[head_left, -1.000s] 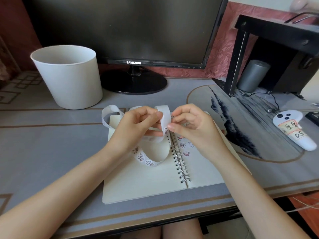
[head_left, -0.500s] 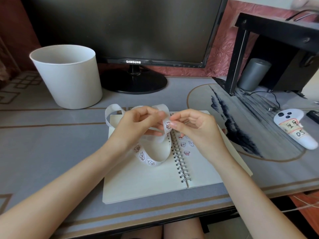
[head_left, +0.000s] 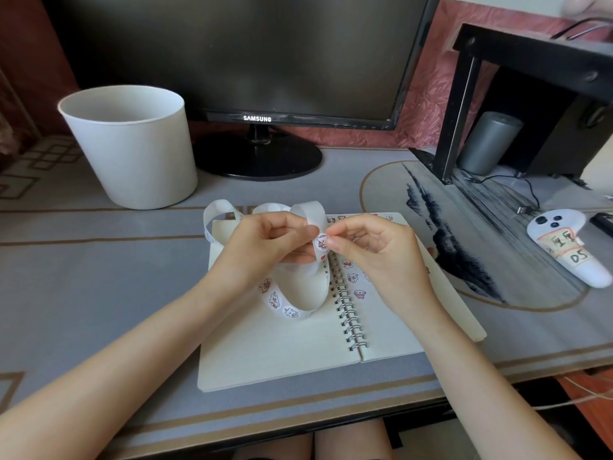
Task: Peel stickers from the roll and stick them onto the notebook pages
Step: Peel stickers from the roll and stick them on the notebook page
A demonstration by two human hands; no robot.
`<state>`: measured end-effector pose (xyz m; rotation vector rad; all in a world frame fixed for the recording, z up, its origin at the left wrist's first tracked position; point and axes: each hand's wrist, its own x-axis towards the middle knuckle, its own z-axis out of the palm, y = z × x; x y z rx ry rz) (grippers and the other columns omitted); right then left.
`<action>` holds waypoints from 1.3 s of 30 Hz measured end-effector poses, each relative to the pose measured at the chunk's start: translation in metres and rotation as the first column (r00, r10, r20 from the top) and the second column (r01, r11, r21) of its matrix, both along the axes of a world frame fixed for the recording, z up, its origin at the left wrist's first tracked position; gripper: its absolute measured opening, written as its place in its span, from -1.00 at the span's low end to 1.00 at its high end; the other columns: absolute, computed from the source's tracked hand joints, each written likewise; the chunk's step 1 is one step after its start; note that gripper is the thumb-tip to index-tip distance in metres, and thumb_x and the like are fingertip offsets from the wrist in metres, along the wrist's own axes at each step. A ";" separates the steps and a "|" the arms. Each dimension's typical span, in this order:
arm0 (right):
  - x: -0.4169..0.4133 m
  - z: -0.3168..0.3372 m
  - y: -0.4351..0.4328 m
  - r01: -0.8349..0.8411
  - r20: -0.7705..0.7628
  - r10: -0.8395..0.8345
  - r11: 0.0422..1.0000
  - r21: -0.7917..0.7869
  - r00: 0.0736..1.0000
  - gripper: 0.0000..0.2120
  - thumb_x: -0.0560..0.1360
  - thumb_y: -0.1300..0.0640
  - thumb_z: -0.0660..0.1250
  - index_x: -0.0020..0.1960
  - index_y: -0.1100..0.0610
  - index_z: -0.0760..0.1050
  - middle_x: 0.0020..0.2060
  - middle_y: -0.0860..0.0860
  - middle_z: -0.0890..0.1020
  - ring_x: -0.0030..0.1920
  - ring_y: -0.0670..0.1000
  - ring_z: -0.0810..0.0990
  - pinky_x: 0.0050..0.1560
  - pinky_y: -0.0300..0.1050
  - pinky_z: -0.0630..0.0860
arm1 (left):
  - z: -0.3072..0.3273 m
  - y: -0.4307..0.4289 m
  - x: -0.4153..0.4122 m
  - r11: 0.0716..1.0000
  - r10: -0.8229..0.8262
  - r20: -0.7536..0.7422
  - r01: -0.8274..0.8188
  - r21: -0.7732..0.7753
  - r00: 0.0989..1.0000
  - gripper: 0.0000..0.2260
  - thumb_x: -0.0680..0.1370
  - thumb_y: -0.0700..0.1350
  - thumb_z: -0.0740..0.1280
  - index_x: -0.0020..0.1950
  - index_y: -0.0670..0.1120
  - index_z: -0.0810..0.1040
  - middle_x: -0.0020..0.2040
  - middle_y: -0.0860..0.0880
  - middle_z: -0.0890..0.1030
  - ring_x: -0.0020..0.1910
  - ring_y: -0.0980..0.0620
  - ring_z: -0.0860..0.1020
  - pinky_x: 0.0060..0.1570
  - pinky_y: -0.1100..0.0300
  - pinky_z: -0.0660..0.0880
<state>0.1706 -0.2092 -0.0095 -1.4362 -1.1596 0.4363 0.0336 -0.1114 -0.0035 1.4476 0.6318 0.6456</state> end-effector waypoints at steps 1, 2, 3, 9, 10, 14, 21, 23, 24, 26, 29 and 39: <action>0.000 0.000 0.000 0.005 0.005 -0.005 1.000 -0.001 1.000 -0.91 0.39 0.33 0.46 -0.11 0.21 0.64 -0.22 0.06 0.69 -0.20 -0.03 0.63 -0.10 -0.24 0.54 | 0.000 -0.001 0.000 1.000 0.001 0.001 -0.001 -0.001 1.000 -0.91 0.51 -0.23 0.36 -0.08 -0.24 0.61 -0.11 -0.28 0.67 -0.17 -0.05 0.63 -0.10 0.24 0.61; -0.001 0.000 0.001 0.010 0.011 -0.010 1.000 0.000 1.000 -0.90 0.39 0.32 0.46 -0.11 0.20 0.64 -0.23 0.05 0.69 -0.21 -0.04 0.63 -0.11 -0.25 0.54 | 0.001 -0.001 0.000 1.000 0.002 0.001 -0.002 0.000 1.000 -0.90 0.51 -0.22 0.36 -0.07 -0.26 0.61 -0.10 -0.29 0.66 -0.17 -0.05 0.63 -0.10 0.25 0.61; -0.001 0.000 0.001 0.013 0.015 -0.013 1.000 0.001 1.000 -0.89 0.39 0.32 0.46 -0.12 0.19 0.63 -0.23 0.04 0.69 -0.22 -0.05 0.63 -0.12 -0.26 0.53 | 0.001 -0.002 0.000 1.000 0.004 0.001 -0.004 0.001 1.000 -0.88 0.51 -0.22 0.36 -0.07 -0.27 0.61 -0.10 -0.29 0.66 -0.18 -0.04 0.63 -0.11 0.26 0.61; -0.003 0.003 0.000 0.009 0.005 -0.009 1.000 -0.008 1.000 -0.88 0.37 0.34 0.47 -0.15 0.17 0.62 -0.24 0.06 0.68 -0.24 -0.04 0.62 -0.15 -0.28 0.52 | 0.004 -0.004 -0.001 1.000 0.009 -0.004 -0.009 -0.018 1.000 -0.86 0.47 -0.18 0.40 -0.10 -0.27 0.62 -0.15 -0.26 0.67 -0.21 -0.02 0.64 -0.15 0.29 0.60; -0.003 0.004 0.000 0.008 0.011 -0.008 1.000 -0.012 1.000 -0.88 0.37 0.34 0.47 -0.16 0.16 0.62 -0.25 0.05 0.68 -0.24 -0.02 0.61 -0.17 -0.24 0.53 | 0.005 -0.004 -0.001 1.000 0.011 -0.005 -0.011 -0.019 1.000 -0.87 0.47 -0.18 0.41 -0.12 -0.26 0.62 -0.17 -0.25 0.67 -0.23 -0.01 0.64 -0.16 0.29 0.60; -0.003 0.002 0.000 0.004 0.081 0.001 0.998 -0.065 0.997 -0.88 0.39 0.30 0.46 -0.20 0.10 0.61 -0.27 -0.06 0.63 -0.25 -0.05 0.54 -0.23 -0.14 0.46 | 0.004 -0.004 -0.001 0.999 0.023 -0.015 -0.023 -0.030 1.000 -0.88 0.48 -0.21 0.40 -0.14 -0.28 0.61 -0.26 -0.18 0.68 -0.30 0.04 0.63 -0.22 0.30 0.60; -0.002 0.002 -0.008 -0.009 0.210 0.022 0.998 -0.064 0.977 -0.93 0.44 0.22 0.41 -0.17 0.08 0.57 -0.16 -0.10 0.57 -0.13 -0.04 0.52 -0.12 -0.18 0.42 | 0.006 -0.004 0.000 0.998 0.048 -0.033 -0.050 -0.048 0.998 -0.88 0.50 -0.22 0.38 -0.15 -0.29 0.59 -0.40 -0.06 0.62 -0.41 0.11 0.60 -0.31 0.34 0.57; -0.002 0.005 -0.013 -0.028 0.146 0.037 0.997 -0.067 0.989 -0.92 0.46 0.21 0.41 -0.16 0.06 0.57 -0.19 -0.12 0.61 -0.16 -0.08 0.54 -0.11 -0.19 0.43 | 0.006 -0.003 0.000 0.996 0.056 -0.024 -0.057 -0.069 0.998 -0.89 0.50 -0.23 0.37 -0.17 -0.27 0.58 -0.40 -0.06 0.62 -0.42 0.11 0.60 -0.31 0.33 0.58; -0.001 0.007 -0.015 -0.031 0.087 0.038 0.997 -0.074 0.995 -0.92 0.46 0.23 0.42 -0.17 0.07 0.57 -0.22 -0.13 0.62 -0.18 -0.10 0.54 -0.13 -0.23 0.43 | 0.006 -0.002 0.000 0.995 0.060 -0.022 -0.061 -0.076 0.998 -0.89 0.51 -0.23 0.37 -0.17 -0.27 0.57 -0.40 -0.06 0.62 -0.42 0.10 0.60 -0.31 0.33 0.58; 0.003 0.011 -0.020 -0.019 -0.027 0.017 0.995 -0.102 0.999 -0.92 0.44 0.25 0.42 -0.18 0.11 0.57 -0.31 -0.13 0.62 -0.27 -0.15 0.53 -0.25 -0.37 0.41 | 0.006 -0.003 -0.001 0.995 0.063 -0.023 -0.065 -0.081 0.998 -0.89 0.51 -0.24 0.37 -0.19 -0.26 0.57 -0.42 -0.05 0.61 -0.44 0.10 0.59 -0.33 0.34 0.57; 0.017 0.013 -0.032 0.017 -0.096 -0.042 0.970 -0.244 0.995 -0.97 0.43 0.23 0.43 -0.17 0.15 0.58 -0.39 -0.11 0.59 -0.42 -0.20 0.47 -0.39 -0.46 0.34 | 0.007 -0.003 0.000 0.994 0.065 -0.026 -0.067 -0.084 0.998 -0.89 0.51 -0.24 0.36 -0.19 -0.25 0.56 -0.41 -0.07 0.61 -0.45 0.10 0.59 -0.36 0.37 0.54; 0.035 0.004 -0.051 0.096 -0.047 -0.138 0.861 -0.499 0.989 -0.96 0.39 0.23 0.47 -0.19 0.20 0.63 -0.32 0.04 0.68 -0.42 -0.16 0.47 -0.39 -0.41 0.40 | 0.002 -0.001 0.002 0.996 0.063 -0.044 -0.066 -0.057 0.997 -0.89 0.50 -0.22 0.38 -0.17 -0.26 0.57 -0.34 -0.12 0.63 -0.39 0.08 0.61 -0.25 0.30 0.60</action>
